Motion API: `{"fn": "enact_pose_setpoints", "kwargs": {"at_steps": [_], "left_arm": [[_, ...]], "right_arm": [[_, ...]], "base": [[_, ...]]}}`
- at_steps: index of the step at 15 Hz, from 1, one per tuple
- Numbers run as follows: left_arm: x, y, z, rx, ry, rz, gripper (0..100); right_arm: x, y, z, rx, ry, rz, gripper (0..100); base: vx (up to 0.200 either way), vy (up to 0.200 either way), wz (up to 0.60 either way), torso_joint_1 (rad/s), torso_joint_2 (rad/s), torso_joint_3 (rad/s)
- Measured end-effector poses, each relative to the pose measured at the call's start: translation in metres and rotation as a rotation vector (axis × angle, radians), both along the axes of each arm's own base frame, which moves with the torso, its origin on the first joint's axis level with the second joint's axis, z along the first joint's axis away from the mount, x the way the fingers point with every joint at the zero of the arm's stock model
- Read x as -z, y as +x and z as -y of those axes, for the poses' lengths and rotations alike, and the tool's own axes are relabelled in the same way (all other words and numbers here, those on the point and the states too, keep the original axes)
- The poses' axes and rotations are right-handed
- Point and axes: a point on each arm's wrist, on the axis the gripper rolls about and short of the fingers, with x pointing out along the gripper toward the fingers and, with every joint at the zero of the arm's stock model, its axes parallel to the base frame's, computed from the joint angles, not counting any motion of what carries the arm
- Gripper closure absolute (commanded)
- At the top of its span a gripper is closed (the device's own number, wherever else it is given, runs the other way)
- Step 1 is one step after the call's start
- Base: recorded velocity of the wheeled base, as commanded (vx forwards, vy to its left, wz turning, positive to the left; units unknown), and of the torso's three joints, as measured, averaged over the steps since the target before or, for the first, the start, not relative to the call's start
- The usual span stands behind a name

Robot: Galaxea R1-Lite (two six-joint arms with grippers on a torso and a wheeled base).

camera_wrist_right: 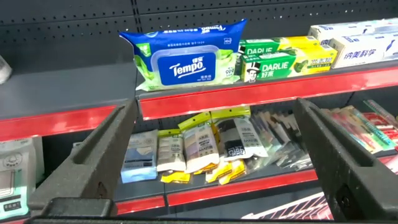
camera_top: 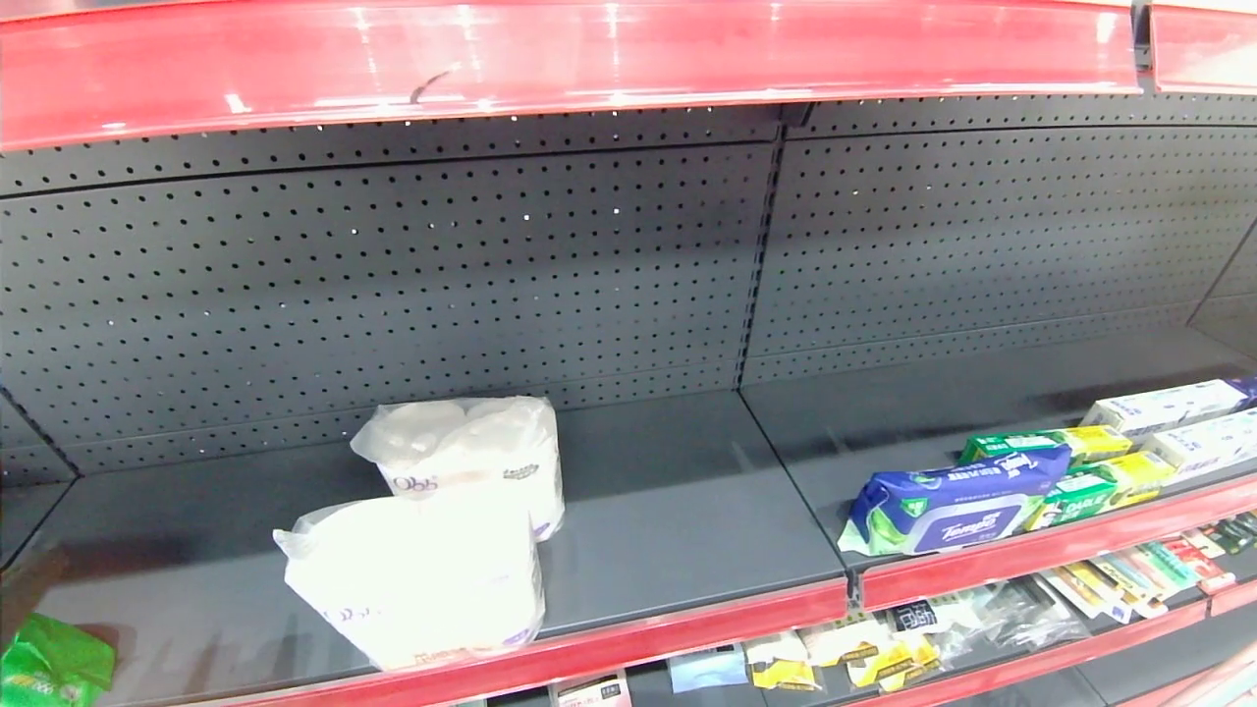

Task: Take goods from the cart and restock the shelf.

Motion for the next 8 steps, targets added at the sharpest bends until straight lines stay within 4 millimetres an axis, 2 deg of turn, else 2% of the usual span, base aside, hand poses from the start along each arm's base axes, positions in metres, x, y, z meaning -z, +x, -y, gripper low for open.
{"fn": "enact_pose_setpoints", "kwargs": {"at_steps": [3,8], "left_arm": [[0.030,0.020,0.000,0.035,0.008,-0.216,0],[0.049,0.055,-0.002,0.043,0.012,-0.393,0]], "right_arm": [[0.000,0.000,0.000,0.000,0.000,0.000,0],[0.000,0.000,0.000,0.000,0.000,0.000,0]], "base": [[0.000,0.000,0.00,0.000,0.00,0.000],[0.000,0.000,0.00,0.000,0.00,0.000]]}}
